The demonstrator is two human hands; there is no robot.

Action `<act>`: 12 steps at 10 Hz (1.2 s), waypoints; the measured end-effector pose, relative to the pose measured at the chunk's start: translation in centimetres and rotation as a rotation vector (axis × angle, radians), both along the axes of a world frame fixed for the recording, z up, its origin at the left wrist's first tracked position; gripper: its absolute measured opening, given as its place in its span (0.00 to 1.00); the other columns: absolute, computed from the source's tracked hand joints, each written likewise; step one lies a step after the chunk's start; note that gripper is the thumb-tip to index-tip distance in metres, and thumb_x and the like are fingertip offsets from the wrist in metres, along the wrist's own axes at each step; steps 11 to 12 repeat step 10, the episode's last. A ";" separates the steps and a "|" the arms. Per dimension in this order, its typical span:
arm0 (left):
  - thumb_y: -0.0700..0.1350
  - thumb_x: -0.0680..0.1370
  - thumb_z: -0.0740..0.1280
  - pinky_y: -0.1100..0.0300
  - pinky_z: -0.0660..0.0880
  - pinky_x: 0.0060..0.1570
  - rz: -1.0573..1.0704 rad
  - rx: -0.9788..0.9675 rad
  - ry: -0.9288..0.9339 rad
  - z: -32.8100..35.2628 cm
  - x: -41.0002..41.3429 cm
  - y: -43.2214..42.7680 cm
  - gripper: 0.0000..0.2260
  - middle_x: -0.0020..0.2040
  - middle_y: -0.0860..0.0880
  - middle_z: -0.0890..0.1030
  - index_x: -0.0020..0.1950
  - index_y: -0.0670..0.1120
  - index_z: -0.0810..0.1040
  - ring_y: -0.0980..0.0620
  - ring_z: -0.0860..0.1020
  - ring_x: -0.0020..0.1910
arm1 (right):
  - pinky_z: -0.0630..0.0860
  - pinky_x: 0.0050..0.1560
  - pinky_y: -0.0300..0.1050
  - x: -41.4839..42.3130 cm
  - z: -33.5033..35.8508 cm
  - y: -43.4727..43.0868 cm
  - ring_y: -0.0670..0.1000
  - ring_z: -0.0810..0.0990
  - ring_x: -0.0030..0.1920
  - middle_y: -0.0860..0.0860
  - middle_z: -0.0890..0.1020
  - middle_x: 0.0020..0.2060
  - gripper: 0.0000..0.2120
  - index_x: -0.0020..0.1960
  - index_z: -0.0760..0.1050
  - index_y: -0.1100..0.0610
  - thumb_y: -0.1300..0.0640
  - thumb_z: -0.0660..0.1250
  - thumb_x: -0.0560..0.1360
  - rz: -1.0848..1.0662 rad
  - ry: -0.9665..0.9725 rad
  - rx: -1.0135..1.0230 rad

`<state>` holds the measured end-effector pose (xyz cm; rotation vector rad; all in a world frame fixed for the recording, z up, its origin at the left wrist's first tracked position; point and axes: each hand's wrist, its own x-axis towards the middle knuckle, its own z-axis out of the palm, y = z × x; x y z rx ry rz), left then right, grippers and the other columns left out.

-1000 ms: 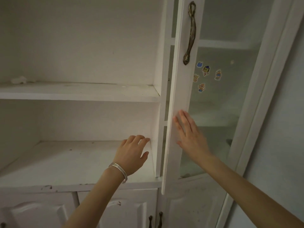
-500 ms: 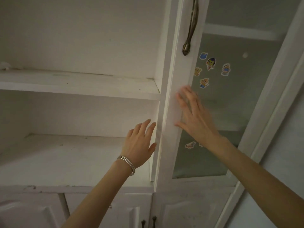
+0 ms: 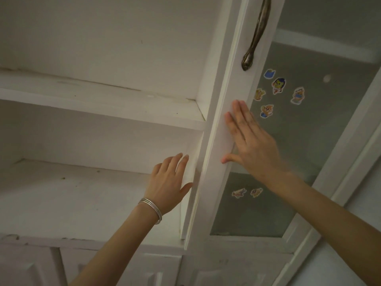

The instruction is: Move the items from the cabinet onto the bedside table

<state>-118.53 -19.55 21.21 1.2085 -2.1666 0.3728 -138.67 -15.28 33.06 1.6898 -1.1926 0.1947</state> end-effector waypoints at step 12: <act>0.53 0.76 0.62 0.48 0.68 0.56 -0.030 -0.108 -0.129 6.9 3.1 4.6 0.22 0.63 0.45 0.74 0.67 0.45 0.70 0.43 0.71 0.61 | 0.63 0.66 0.56 3.5 0.9 4.8 0.62 0.69 0.66 0.63 0.68 0.67 0.29 0.68 0.66 0.65 0.59 0.71 0.71 0.039 -0.308 0.144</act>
